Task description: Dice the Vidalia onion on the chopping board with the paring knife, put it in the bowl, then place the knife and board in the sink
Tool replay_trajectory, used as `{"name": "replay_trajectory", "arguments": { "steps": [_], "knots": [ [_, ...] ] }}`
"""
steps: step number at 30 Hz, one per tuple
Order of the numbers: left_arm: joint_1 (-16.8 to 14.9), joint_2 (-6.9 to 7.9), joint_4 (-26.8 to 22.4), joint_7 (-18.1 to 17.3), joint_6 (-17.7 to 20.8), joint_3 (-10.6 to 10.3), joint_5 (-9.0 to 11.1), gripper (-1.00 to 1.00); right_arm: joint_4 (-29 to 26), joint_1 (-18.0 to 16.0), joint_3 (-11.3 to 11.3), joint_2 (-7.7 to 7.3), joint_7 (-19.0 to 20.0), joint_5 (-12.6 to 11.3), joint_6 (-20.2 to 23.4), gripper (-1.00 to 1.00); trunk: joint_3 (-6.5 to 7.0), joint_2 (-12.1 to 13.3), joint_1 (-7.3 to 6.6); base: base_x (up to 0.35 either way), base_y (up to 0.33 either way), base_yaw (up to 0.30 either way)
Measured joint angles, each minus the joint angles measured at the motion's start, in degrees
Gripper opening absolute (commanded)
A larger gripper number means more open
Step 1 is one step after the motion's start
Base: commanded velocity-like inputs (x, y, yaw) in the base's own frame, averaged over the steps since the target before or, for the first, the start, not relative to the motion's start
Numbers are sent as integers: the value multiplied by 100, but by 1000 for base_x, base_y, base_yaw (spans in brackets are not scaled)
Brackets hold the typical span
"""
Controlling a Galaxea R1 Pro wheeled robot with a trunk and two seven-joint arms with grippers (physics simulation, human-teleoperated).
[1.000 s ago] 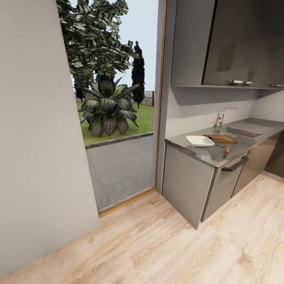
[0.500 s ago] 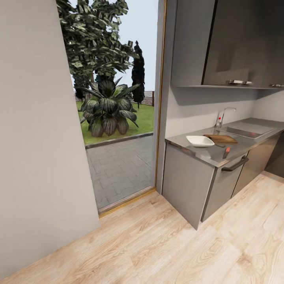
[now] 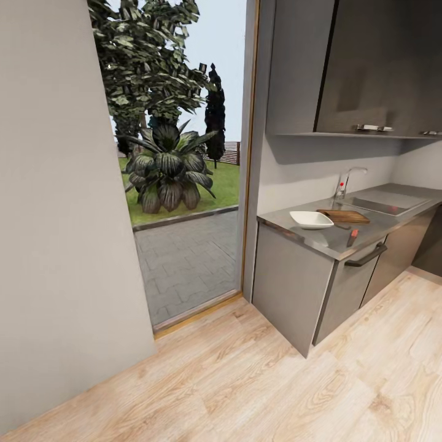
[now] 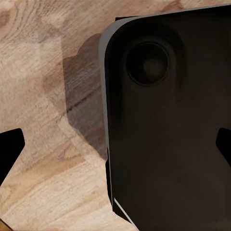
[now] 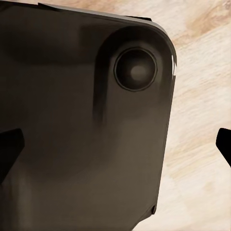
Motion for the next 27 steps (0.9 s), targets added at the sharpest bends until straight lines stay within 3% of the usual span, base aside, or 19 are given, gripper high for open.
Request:
{"name": "replay_trajectory", "arguments": {
  "steps": [27],
  "knots": [
    [0, 0, 0, 0, 0, 0, 0, 100, -1, 0, -1, -1, 0, 0, -2, 100, 0, 0, 0, 0, 0, 0]
  ]
}}
